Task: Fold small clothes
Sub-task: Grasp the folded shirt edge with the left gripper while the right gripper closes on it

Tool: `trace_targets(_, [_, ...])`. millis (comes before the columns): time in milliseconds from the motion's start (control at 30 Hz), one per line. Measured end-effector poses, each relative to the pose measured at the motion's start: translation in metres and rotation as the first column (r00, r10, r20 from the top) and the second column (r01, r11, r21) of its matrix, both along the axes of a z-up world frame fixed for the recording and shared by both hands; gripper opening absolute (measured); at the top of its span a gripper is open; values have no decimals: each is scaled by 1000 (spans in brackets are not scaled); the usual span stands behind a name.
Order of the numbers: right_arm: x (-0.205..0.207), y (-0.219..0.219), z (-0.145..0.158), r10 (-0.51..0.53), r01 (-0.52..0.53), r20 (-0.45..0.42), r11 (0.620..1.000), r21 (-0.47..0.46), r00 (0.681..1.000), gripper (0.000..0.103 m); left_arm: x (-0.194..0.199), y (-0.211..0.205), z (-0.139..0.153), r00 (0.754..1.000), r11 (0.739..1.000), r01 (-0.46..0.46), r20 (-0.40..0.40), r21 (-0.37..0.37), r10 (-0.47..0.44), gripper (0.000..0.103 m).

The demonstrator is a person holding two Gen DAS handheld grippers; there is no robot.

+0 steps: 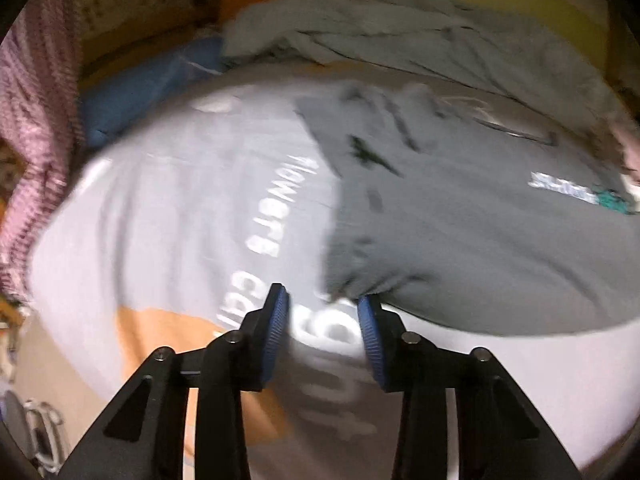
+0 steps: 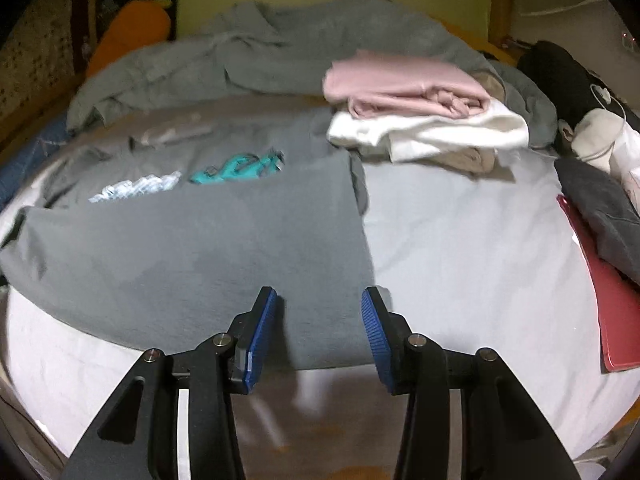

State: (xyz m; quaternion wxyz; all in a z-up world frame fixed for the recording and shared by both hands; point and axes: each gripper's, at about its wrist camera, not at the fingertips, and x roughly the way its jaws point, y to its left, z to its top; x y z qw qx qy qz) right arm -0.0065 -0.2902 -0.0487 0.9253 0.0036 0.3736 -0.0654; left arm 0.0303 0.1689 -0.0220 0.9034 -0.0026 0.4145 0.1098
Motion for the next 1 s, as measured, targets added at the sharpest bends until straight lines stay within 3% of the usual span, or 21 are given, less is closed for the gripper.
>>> trace_targets(33, [3, -3, -2, -8, 8, -7, 1000, -9, 1000, 45, 0, 1, 0, 999, 997, -46, 2, 57, 46, 28])
trace_targets(67, [5, -7, -4, -19, 19, -14, 1000, -3, 1000, 45, -1, 3, 0, 995, 990, -100, 11, 102, 99, 9])
trace_targets(100, [5, -10, -5, -34, 34, -20, 999, 3, 999, 45, -2, 10, 1, 990, 983, -142, 23, 117, 140, 2])
trace_targets(133, [7, -14, -6, -47, 47, -28, 999, 12, 999, 46, -4, 18, 4, 988, 985, -154, 34, 81, 151, 2])
trace_targets(233, [7, -20, -6, -47, 48, -31, 998, 47, 998, 47, -11, 35, 10, 997, 992, -71, 34, -101, 75, 2])
trace_targets(267, [5, -21, -4, -50, 51, -24, 997, 50, 998, 47, -12, 34, 11, 999, 977, 23, 31, -211, -16, 2])
trace_targets(333, [4, -21, -1, -56, 56, -8, 997, 52, 998, 47, -20, 33, 10, 988, 908, 157, 66, -388, -143, 3])
trace_targets(367, [2, -23, 2, -61, 61, 4, 996, 58, 998, 47, -23, 27, 11, 981, 899, 196, 77, -391, -181, 4])
trace_targets(467, [-2, -29, 9, -78, 74, 38, 993, 95, 996, 47, -21, 8, 11, 983, 959, 182, 44, -217, -177, 4])
trace_targets(567, [-3, -31, 13, -62, 55, 48, 990, 133, 997, 47, -7, 5, -3, 990, 967, 136, -10, -216, -142, 4])
trace_targets(667, [0, -29, 9, -35, 32, 18, 989, 143, 999, 47, 0, -3, -3, 991, 977, 130, 7, -172, -130, 4])
trace_targets(967, [7, -23, -5, -31, 36, -46, 994, 103, 998, 47, 10, -3, -5, 996, 986, 92, 17, -139, -91, 10])
trace_targets(1000, [7, -22, -5, -33, 37, -46, 995, 90, 998, 47, 10, -4, -5, 996, 988, 88, 23, -124, -86, 3])
